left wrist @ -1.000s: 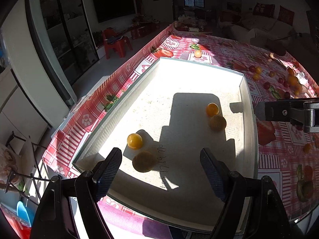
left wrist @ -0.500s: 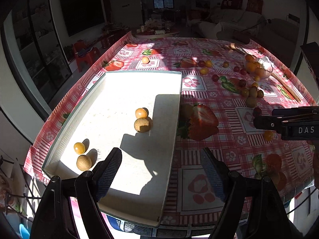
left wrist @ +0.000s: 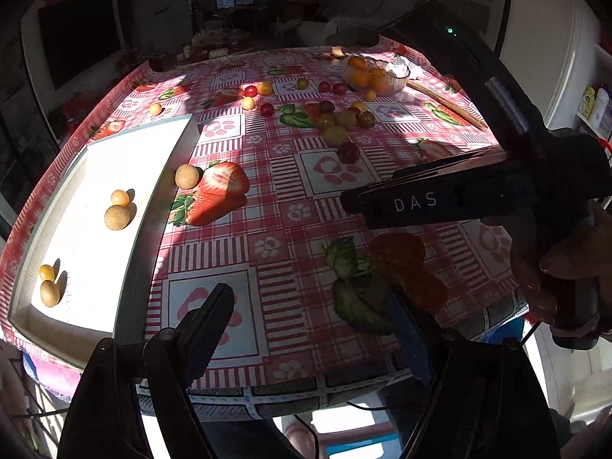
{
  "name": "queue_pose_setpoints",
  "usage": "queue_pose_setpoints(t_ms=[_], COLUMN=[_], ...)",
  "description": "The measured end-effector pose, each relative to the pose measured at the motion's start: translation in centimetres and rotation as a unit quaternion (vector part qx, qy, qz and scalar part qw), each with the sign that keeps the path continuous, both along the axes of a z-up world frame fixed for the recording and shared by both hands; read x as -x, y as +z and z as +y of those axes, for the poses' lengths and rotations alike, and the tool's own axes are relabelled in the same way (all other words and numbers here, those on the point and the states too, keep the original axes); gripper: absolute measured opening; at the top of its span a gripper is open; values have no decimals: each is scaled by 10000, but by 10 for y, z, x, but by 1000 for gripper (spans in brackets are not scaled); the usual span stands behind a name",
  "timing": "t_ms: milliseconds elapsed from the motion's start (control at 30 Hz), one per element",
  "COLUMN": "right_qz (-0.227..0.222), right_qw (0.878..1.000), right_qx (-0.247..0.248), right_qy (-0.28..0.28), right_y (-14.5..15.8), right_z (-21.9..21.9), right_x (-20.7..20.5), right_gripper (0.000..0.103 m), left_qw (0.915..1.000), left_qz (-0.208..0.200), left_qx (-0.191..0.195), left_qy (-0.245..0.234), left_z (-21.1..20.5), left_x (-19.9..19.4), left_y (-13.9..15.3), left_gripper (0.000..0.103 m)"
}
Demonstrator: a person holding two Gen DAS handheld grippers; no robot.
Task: Organize fruits
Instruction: 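Grasp a yellow-green fruit with the left tool while the right tool grasps a yellow tomato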
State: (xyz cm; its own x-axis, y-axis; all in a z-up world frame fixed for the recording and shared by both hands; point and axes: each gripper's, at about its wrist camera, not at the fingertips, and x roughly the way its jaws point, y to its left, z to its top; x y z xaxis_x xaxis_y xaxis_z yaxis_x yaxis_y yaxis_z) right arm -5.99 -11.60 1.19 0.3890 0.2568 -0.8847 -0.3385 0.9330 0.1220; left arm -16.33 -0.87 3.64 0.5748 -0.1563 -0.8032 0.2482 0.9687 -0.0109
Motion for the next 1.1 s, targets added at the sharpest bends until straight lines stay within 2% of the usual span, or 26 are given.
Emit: queue_pose_setpoints(t_ms=[133,233,300,367,400,433,533,600,633,667,700,1100], right_qz=[-150,-249,-248,-238,-237,-238,-227,-211,-206,-205,-208,-543], right_qw=[9995,9987,9989,9991,9992,9992,9994,9995,9996,9996,9996,9984], right_qx=[229,389,347,306,284,264,199,145,125,110,103,175], right_qy=[151,205,215,188,179,176,169,156,148,143,138,9], right_y=[0,0,0,0,0,1,0,0,0,0,0,0], right_z=[2,-1,-5,-9,-10,-12,-13,-14,-15,-15,-15,-21], right_x=[1,2,1,1,2,2,1,1,1,1,1,22], right_gripper=[53,34,30,29,29,29,29,29,29,29,29,28], left_qw=[9999,9998,9997,9996,9995,9993,9994,9993,9993,9992,9990,9990], left_qz=[61,73,88,130,167,256,205,188,162,141,130,202], left_qx=[61,50,39,-23,-50,-87,-82,-79,-64,-47,-61,369], left_qy=[-105,-173,-218,-246,-260,-277,-275,-303,-324,-370,-413,-147], left_z=[-15,-26,-33,-39,-41,-43,-44,-45,-46,-46,-47,-30], left_x=[-3,-7,-9,-11,-12,-14,-13,-13,-12,-11,-11,-11], left_y=[-5,-9,-12,-16,-18,-22,-22,-21,-21,-20,-20,-19], left_gripper=[82,82,81,80,70,66,65,57,51,33,26,26])
